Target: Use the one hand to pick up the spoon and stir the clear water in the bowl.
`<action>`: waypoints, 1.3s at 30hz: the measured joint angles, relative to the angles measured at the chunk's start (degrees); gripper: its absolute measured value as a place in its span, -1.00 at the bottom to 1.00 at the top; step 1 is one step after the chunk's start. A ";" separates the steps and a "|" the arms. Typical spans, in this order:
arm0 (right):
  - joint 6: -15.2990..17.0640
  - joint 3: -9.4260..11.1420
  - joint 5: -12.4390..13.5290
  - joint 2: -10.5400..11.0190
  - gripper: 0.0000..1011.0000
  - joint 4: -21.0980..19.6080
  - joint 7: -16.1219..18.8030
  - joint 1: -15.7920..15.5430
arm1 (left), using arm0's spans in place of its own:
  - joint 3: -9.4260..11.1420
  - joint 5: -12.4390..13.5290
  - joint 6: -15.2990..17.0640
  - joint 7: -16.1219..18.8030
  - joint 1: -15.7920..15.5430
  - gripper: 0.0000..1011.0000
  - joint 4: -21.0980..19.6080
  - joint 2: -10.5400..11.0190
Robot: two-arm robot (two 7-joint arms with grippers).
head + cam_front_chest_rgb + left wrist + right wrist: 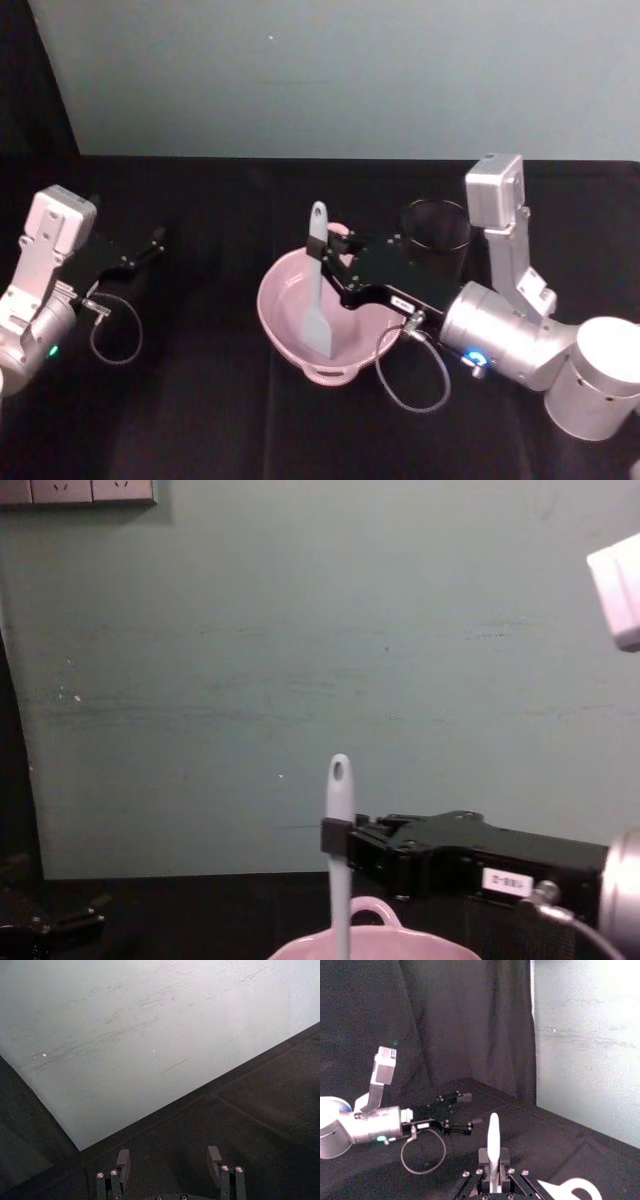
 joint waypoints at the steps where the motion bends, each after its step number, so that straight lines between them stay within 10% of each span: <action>1: -0.26 -0.23 -0.13 -0.34 -0.78 0.38 0.00 0.24 | 0.00 0.00 0.00 0.00 0.00 1.00 0.00 0.00; 20: -6.40 -1.19 -5.55 -8.53 -0.78 13.04 -3.42 7.17 | 0.00 0.00 0.00 0.00 0.00 1.00 0.00 0.00; 39: -5.92 3.22 -7.49 -5.42 -0.78 10.33 -2.58 5.08 | 0.00 0.00 0.00 0.00 0.00 1.00 0.00 0.00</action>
